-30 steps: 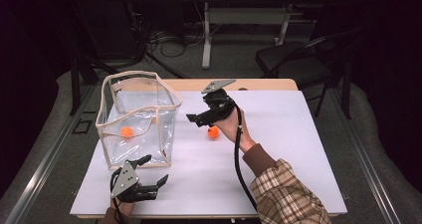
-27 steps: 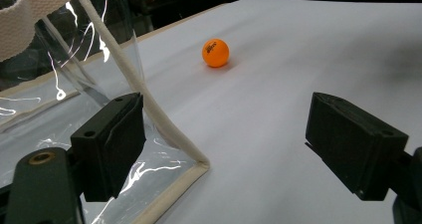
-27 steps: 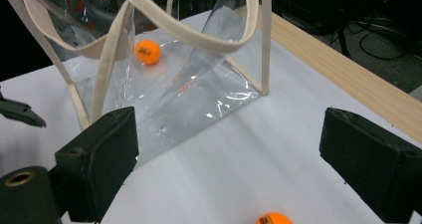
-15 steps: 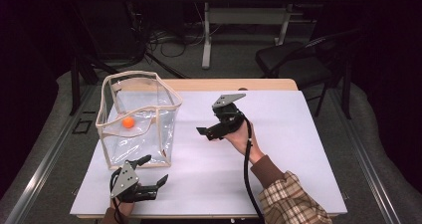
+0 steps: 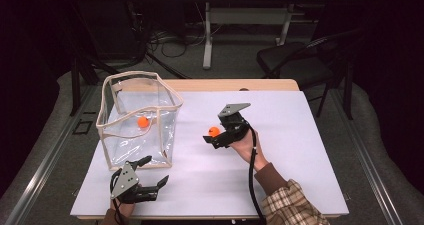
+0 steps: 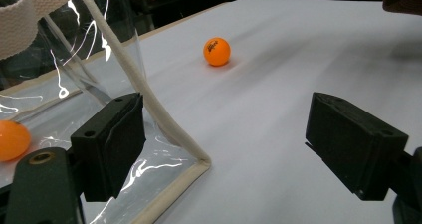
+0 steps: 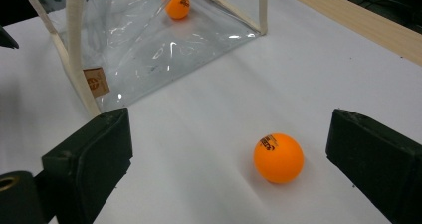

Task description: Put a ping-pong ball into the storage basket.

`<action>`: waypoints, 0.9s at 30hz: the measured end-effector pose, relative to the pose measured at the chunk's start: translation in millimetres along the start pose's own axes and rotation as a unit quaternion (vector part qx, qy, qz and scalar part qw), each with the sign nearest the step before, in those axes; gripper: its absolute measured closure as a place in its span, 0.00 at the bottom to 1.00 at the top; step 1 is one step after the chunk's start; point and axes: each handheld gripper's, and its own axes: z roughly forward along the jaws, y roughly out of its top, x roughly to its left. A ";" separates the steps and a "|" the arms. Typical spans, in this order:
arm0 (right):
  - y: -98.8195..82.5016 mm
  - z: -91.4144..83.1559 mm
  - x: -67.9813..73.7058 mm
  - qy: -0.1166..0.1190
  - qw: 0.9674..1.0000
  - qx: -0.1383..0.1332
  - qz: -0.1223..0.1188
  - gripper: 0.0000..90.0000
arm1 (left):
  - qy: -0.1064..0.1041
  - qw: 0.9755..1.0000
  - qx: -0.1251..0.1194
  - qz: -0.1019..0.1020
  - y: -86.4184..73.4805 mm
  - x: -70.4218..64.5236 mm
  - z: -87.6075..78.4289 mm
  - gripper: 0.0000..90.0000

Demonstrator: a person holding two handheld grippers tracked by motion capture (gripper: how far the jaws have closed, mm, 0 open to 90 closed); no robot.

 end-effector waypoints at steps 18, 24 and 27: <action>-30.1 4.0 1.1 -0.022 0.999 0.024 -0.005 0.00 | -0.002 1.000 0.000 0.000 0.1 -0.6 -0.1 0.18; -32.5 5.8 1.2 -0.026 0.999 0.027 -0.006 0.00 | -0.001 1.000 -0.001 -0.001 -0.4 0.2 -1.1 0.18; -32.7 7.4 0.4 -0.029 0.999 0.028 -0.007 0.00 | -0.002 1.000 -0.001 -0.001 -0.4 0.2 -1.1 0.18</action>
